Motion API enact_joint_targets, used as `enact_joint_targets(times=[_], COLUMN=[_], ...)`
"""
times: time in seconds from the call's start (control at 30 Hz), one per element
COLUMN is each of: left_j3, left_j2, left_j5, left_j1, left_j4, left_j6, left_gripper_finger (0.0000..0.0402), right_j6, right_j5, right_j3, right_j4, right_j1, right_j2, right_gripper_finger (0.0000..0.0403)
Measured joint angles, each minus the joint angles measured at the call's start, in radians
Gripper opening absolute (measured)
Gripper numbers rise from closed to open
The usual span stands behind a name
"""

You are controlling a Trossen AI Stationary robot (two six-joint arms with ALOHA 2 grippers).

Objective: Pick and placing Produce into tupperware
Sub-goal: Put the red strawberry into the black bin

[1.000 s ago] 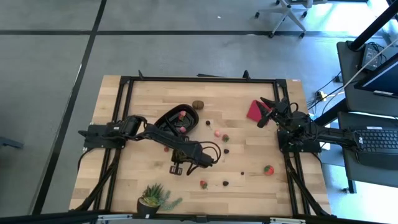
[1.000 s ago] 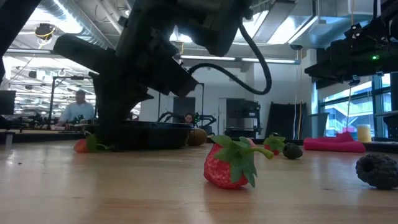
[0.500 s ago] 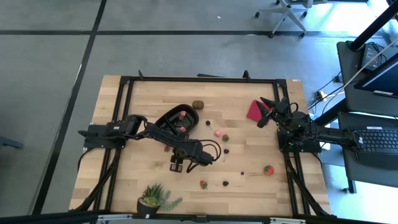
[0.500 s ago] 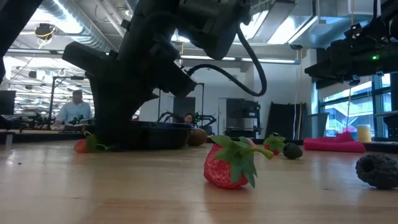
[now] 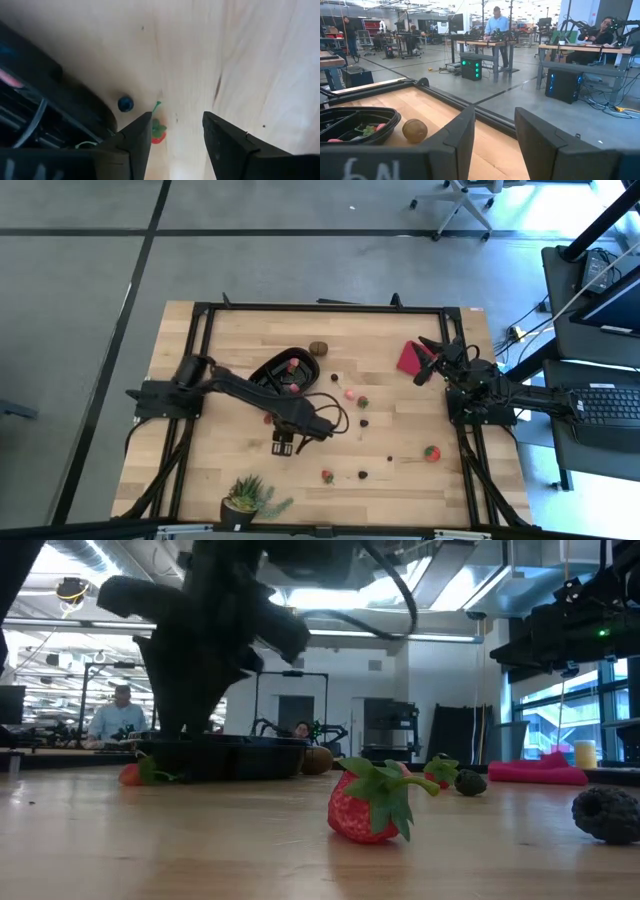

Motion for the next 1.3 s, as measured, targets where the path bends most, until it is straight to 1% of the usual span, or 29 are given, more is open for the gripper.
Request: enact_joint_targets(times=[0.17,0.23,0.4,0.67,0.97,1.17,1.3], left_j3=[-0.127,-0.171,-0.244,-0.256,-0.256,-0.256,-0.258], left_j2=[-0.073,-0.079,-0.082,-0.082,-0.082,-0.082,-0.082], left_j5=[-0.004,-0.004,-0.003,-0.059,-0.085,-0.086,-0.087], left_j1=[-0.011,-0.017,-0.024,-0.024,-0.024,-0.025,-0.025], left_j4=[0.103,0.139,0.155,0.157,0.159,0.225,0.225], left_j6=[-0.027,-0.032,-0.056,-0.051,-0.048,-0.024,-0.022], left_gripper_finger=[0.0162,0.0161,0.0167,0.0174,0.0161,0.0151,0.0145], right_j6=[0.000,0.000,0.000,0.000,0.000,0.000,0.000], right_j5=[0.000,0.000,0.000,0.000,0.000,0.000,0.000], right_j3=[0.000,0.000,0.000,0.000,0.000,0.000,0.000], right_j4=[0.000,0.003,0.003,0.003,0.003,0.003,0.003], right_j1=[0.000,0.000,0.000,0.000,0.000,0.000,0.000], right_j2=[0.000,0.000,0.000,0.000,0.000,0.000,0.000], right_gripper_finger=[0.0142,0.0142,0.0142,0.0142,0.0142,0.0142,0.0142])
